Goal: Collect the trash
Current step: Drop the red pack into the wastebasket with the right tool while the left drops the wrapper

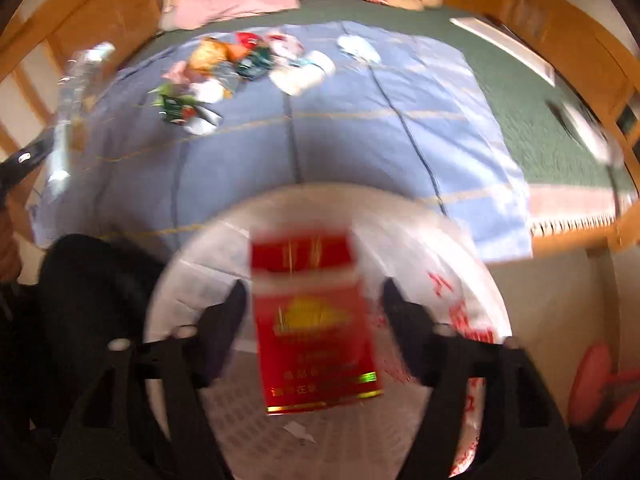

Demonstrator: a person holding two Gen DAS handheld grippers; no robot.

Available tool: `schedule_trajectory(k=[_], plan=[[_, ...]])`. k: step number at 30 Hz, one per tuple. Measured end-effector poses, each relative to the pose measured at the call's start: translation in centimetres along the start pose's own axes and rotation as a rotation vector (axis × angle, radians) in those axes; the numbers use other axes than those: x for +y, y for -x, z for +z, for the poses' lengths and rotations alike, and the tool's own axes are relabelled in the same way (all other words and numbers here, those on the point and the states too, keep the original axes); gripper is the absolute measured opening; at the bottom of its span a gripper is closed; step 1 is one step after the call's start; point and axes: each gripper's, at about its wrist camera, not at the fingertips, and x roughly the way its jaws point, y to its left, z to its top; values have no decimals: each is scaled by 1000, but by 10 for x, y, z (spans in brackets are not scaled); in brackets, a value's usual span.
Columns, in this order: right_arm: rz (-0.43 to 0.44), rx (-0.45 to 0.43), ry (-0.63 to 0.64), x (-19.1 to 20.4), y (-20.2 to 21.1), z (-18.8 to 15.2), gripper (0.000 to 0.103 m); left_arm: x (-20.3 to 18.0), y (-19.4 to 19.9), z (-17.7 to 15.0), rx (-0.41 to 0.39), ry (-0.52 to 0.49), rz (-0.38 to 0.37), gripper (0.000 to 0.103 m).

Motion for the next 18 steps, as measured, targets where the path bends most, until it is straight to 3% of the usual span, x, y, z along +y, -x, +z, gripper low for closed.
schedule_trajectory(k=[6, 7, 8, 9, 10, 11, 15, 18], plan=[[-14, -124, -316, -74, 29, 3, 85, -68, -50, -11, 96, -110, -294, 17], [-13, -136, -351, -82, 34, 2, 85, -78, -56, -15, 113, -125, -317, 24], [-13, -143, -381, -86, 38, 0, 85, -86, -66, -20, 136, -139, -336, 38], [-11, -149, -411, -94, 38, -1, 86, -91, -77, -23, 168, -145, -348, 50], [-11, -150, -423, -95, 40, 0, 86, -94, -80, -25, 186, -141, -349, 79], [-13, -148, -431, -98, 40, 1, 86, -93, -82, -25, 199, -131, -356, 91], [0, -139, -434, -91, 28, 8, 86, -71, -66, -11, 119, -28, -371, 93], [18, -145, -404, -79, 22, 17, 86, -40, -38, 10, 25, 11, -228, 93]])
